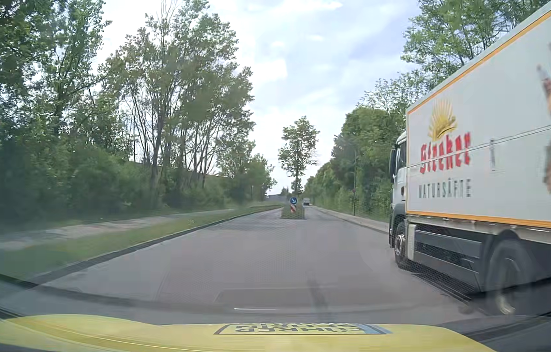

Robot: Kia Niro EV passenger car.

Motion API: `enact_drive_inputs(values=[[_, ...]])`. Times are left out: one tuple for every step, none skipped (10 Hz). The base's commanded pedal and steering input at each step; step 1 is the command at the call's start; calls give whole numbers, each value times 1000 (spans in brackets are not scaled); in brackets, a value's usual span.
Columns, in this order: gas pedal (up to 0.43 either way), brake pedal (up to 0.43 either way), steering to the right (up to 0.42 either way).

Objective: Follow the waypoints while adhering to traffic rules and regulations

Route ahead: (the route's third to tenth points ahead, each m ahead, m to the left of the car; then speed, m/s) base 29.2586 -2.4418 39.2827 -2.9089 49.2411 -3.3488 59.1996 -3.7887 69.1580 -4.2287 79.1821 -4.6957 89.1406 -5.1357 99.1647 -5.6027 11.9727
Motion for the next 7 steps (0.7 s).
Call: enact_drive_inputs(values=[[98, 0, 31], [98, 0, 42], [98, 0, 54], [98, 0, 59], [98, 0, 60], [98, 0, 60], [98, 0, 60]])
